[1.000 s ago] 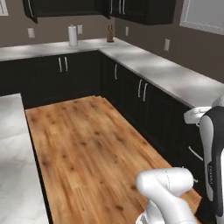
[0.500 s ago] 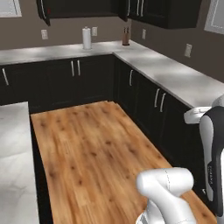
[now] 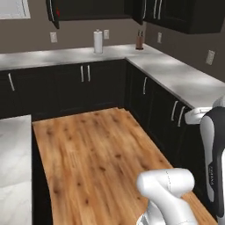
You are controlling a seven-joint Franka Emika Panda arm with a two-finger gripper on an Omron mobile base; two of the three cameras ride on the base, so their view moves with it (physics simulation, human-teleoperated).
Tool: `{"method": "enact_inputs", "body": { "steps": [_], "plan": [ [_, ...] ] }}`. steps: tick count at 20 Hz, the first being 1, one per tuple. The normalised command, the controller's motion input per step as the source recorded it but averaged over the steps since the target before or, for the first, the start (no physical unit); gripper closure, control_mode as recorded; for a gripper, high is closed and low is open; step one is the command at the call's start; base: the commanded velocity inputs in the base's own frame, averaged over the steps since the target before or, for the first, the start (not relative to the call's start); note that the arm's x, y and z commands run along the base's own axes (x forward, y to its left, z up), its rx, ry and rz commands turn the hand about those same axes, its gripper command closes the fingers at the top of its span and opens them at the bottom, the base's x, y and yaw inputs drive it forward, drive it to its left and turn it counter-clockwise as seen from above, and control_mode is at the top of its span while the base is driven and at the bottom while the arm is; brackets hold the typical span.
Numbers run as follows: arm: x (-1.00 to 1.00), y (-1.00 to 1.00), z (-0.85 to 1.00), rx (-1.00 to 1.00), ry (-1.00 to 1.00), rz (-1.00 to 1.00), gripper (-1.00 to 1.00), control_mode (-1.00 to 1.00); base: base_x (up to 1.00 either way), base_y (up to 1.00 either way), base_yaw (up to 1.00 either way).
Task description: Get the candle and the beer from the cabinet and move them to the dining counter.
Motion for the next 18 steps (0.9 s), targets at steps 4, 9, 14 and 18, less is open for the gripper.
{"method": "enact_inputs", "body": {
  "steps": [4, 9, 14, 18],
  "plan": [
    [0.0, 0.0, 0.0, 0.0, 0.0, 0.0, -1.0, 1.0, 0.8, -0.26, 0.07],
    [0.0, 0.0, 0.0, 0.0, 0.0, 0.0, -1.0, 1.0, 0.8, -0.23, 0.11],
    [0.0, 0.0, 0.0, 0.0, 0.0, 0.0, -1.0, 1.0, 0.8, -0.2, 0.15],
    [0.0, 0.0, 0.0, 0.0, 0.0, 0.0, -1.0, 1.0, 0.79, -0.19, 0.15]
  ]
}}
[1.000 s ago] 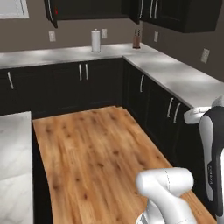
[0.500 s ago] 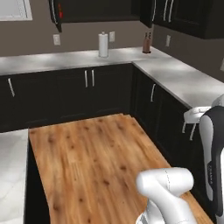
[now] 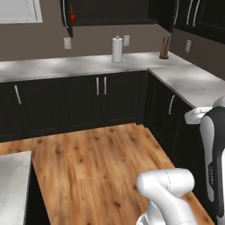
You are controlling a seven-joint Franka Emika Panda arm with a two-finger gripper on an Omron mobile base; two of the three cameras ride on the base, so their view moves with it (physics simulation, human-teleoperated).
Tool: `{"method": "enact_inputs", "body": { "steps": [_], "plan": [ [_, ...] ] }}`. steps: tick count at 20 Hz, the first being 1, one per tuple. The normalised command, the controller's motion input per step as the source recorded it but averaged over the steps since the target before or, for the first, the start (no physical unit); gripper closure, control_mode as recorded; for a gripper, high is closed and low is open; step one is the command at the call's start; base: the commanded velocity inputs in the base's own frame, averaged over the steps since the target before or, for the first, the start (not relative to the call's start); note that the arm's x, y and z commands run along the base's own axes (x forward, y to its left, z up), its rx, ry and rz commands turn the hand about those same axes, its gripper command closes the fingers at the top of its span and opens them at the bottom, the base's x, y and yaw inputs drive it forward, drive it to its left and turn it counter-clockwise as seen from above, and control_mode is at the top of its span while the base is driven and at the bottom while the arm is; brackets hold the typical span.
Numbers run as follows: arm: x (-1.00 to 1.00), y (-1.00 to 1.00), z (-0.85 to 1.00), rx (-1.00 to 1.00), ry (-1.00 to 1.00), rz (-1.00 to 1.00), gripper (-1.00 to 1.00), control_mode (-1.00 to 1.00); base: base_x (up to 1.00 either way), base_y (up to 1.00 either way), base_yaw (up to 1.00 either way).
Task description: Get the candle and the beer from the cabinet and move them to the dining counter.
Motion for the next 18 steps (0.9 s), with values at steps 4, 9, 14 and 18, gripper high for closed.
{"method": "enact_inputs", "body": {
  "steps": [4, 9, 14, 18],
  "plan": [
    [0.0, 0.0, 0.0, 0.0, 0.0, 0.0, -1.0, 1.0, 0.79, -0.26, 0.08],
    [0.0, 0.0, 0.0, 0.0, 0.0, 0.0, -1.0, 1.0, 0.79, -0.26, 0.09],
    [0.0, 0.0, 0.0, 0.0, 0.0, 0.0, -1.0, 1.0, 0.76, -0.23, 0.16],
    [0.0, 0.0, 0.0, 0.0, 0.0, 0.0, -1.0, 1.0, 0.7, -0.23, 0.21]
  ]
}}
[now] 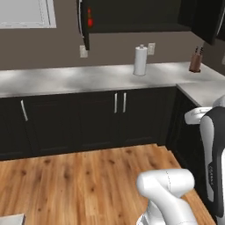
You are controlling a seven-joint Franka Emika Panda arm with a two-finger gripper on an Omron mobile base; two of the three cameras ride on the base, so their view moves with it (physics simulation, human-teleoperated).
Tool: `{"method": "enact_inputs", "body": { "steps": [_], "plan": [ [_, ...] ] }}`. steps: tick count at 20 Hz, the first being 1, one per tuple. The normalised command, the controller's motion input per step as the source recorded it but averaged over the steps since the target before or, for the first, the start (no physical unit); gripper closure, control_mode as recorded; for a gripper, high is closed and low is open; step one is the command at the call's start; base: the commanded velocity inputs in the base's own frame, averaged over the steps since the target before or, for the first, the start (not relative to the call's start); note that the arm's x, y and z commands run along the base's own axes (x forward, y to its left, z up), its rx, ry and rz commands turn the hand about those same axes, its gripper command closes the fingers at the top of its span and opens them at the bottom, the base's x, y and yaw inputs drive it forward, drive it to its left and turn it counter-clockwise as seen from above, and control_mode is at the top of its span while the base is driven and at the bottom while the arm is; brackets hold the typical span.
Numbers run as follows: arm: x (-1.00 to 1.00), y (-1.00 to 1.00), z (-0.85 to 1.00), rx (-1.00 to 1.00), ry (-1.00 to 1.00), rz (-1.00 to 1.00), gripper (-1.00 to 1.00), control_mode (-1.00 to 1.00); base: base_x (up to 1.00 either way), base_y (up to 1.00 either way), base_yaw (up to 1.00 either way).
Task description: Get the candle and the beer from the cabinet and move them to the dining counter.
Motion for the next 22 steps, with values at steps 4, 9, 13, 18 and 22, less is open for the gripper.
{"method": "enact_inputs", "body": {
  "steps": [4, 9, 13, 18, 22],
  "plan": [
    [0.0, 0.0, 0.0, 0.0, 0.0, 0.0, -1.0, 1.0, 0.71, -0.29, 0.14],
    [0.0, 0.0, 0.0, 0.0, 0.0, 0.0, -1.0, 1.0, 0.69, -0.34, 0.13],
    [0.0, 0.0, 0.0, 0.0, 0.0, 0.0, -1.0, 1.0, 0.66, -0.32, 0.17],
    [0.0, 0.0, 0.0, 0.0, 0.0, 0.0, -1.0, 1.0, 0.6, -0.32, 0.21],
    [0.0, 0.0, 0.0, 0.0, 0.0, 0.0, -1.0, 1.0, 0.56, -0.37, 0.18]
  ]
}}
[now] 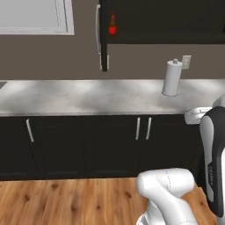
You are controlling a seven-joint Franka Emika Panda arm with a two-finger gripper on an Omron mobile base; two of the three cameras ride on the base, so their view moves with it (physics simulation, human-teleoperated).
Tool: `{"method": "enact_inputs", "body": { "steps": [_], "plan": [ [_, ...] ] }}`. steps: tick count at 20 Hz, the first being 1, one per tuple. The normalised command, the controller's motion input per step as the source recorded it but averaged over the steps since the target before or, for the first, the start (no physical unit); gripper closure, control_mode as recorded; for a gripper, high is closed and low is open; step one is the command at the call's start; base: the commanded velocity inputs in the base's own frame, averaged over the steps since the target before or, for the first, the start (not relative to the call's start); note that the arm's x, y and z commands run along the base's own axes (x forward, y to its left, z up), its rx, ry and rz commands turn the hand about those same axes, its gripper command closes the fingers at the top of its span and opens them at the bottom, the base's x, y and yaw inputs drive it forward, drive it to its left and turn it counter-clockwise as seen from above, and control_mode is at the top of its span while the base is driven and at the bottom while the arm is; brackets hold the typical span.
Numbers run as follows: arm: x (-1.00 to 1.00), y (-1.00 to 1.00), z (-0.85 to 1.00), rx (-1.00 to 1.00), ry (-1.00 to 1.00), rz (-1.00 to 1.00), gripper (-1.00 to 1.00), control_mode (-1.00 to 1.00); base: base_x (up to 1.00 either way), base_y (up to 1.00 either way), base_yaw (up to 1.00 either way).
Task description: Get the candle and the beer from the cabinet and move them to the dining counter.
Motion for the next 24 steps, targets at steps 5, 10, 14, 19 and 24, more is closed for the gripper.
{"method": "enact_inputs", "body": {
  "steps": [5, 10, 14, 19, 24],
  "plan": [
    [0.0, 0.0, 0.0, 0.0, 0.0, 0.0, -1.0, 1.0, 0.54, -0.46, 0.08],
    [0.0, 0.0, 0.0, 0.0, 0.0, 0.0, -1.0, 1.0, 0.55, -0.46, 0.07],
    [0.0, 0.0, 0.0, 0.0, 0.0, 0.0, -1.0, 1.0, 0.65, -0.37, 0.07],
    [0.0, 0.0, 0.0, 0.0, 0.0, 0.0, -1.0, 1.0, 0.63, -0.39, 0.05],
    [0.0, 0.0, 0.0, 0.0, 0.0, 0.0, -1.0, 1.0, 0.56, -0.41, 0.02]
  ]
}}
